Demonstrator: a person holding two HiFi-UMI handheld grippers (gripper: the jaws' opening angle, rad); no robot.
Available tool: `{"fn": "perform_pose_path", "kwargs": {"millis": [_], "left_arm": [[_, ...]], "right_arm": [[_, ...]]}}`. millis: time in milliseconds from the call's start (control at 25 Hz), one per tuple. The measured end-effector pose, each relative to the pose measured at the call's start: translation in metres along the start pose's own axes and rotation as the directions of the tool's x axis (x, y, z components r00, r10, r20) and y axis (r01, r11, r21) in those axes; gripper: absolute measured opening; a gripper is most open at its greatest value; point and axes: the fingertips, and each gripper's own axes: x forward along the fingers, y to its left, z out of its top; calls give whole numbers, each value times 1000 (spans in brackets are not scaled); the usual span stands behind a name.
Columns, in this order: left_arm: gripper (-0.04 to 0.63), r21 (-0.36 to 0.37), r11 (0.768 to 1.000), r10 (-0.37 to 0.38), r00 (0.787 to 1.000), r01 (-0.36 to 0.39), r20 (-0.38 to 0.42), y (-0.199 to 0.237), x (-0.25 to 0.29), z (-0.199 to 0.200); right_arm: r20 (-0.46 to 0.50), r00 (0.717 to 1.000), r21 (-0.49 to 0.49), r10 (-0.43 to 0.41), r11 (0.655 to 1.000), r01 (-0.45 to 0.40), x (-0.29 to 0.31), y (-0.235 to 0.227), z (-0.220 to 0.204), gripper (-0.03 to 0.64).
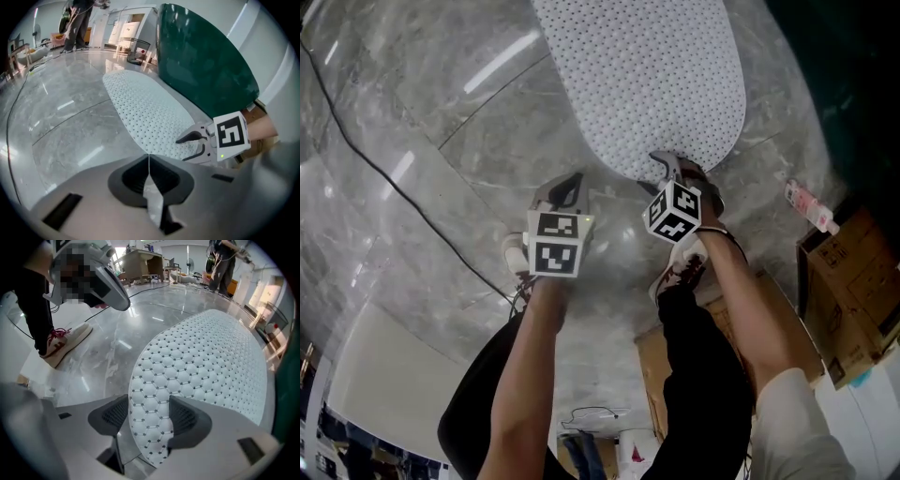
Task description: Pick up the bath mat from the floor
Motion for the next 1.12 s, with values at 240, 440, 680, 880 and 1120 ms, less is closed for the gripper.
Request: {"fn": "perform_pose_path", "kwargs": {"millis": [240,440,680,880,1120], "left_arm": [[18,8,1000,9,1000,-9,9,8,9,0],[18,19,1000,5,1000,-5,-12,14,11,-3],[18,70,998,0,999,3,-40,19,6,-9],[17,34,999,-22,999,23,-42,12,9,-11],[17,18,999,-48,998,48,-41,1,15,-14]], "right_arm": [[32,999,-23,-11,1000,11,-2,1,0,270],[58,998,46,-35,998,33,-5,-4,-1,11],[31,999,85,14,996,-17,-8,-7,-5,143],[6,1000,-15,19,1000,-19,-5,1,-8,261],[-1,1000,-59,18,998,-18,-2,3,-8,302]]}}
